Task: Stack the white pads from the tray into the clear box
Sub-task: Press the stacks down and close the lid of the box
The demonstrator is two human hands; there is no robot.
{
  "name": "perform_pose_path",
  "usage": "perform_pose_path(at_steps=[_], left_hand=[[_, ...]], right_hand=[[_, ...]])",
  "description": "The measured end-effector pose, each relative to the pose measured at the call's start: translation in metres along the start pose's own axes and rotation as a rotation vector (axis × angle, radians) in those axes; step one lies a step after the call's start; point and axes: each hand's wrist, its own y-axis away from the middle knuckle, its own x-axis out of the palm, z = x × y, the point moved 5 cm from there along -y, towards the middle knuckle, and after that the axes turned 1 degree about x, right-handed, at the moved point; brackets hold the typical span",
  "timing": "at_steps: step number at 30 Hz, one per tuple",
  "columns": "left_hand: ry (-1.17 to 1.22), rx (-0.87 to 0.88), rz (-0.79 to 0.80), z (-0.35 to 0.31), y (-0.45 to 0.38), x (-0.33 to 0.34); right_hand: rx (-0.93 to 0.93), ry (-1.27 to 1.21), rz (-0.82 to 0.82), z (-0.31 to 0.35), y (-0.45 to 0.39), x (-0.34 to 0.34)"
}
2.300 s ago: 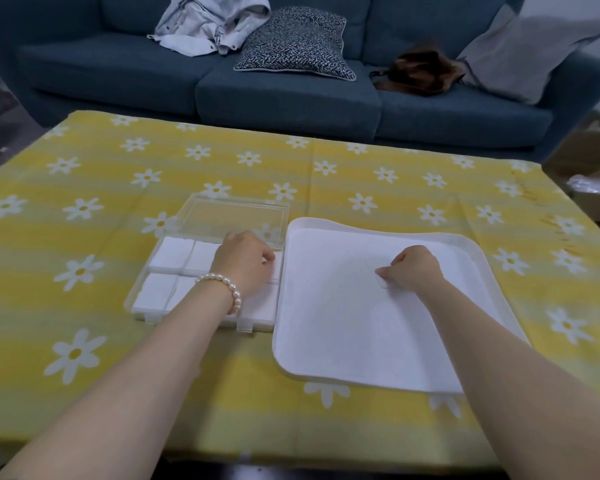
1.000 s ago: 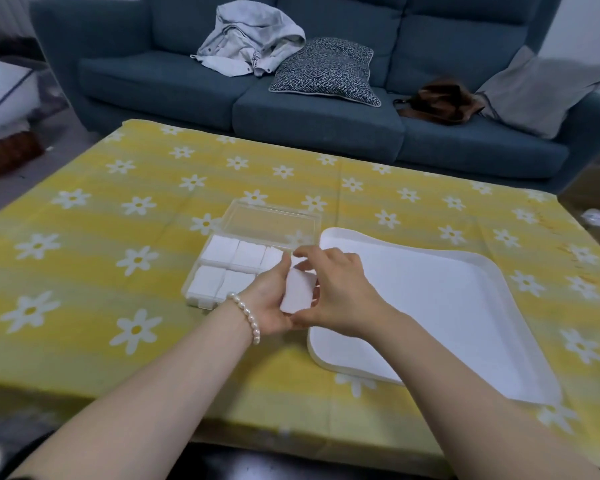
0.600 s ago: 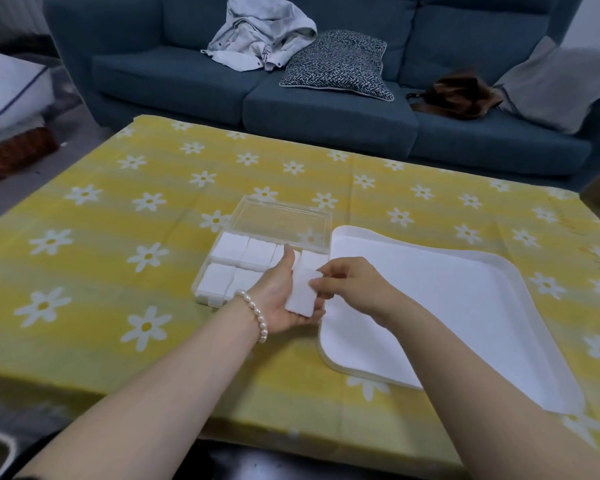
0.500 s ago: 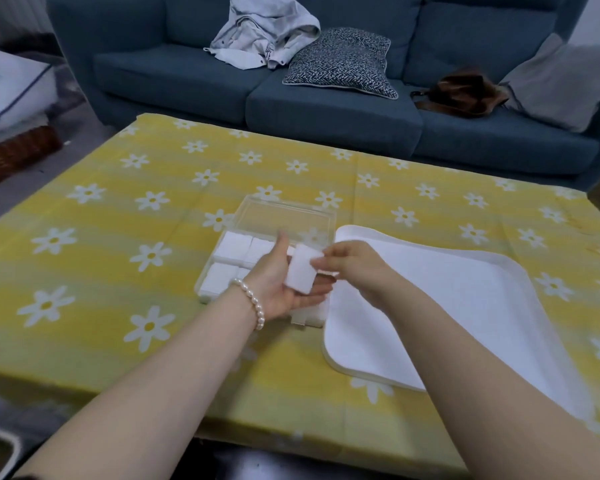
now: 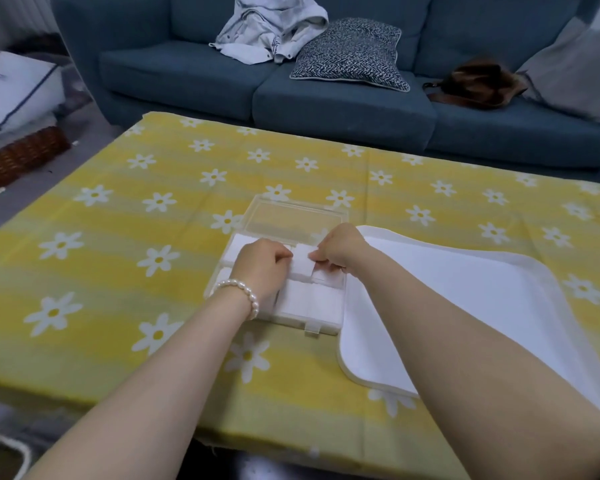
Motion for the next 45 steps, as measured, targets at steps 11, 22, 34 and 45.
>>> perform_pose_path(at_steps=[11,22,34,45], left_hand=[[-0.417,0.259,0.193,-0.008,0.011,0.032],[-0.480,0.277,0.180,-0.016,0.004,0.028],[-0.429,0.073,0.063,0.003,-0.008,0.001],[0.550,-0.447,-0.088,0.049,-0.045,-0.023]], right_hand=[[0.001,0.278,-0.238,0.001,-0.002,0.011],[-0.098,-0.180,-0.517,-0.037,0.024,-0.029],[-0.072,-0.142,-0.277,-0.053,0.016,-0.021],[0.029,-0.290,-0.291,-0.038,0.006,-0.010]])
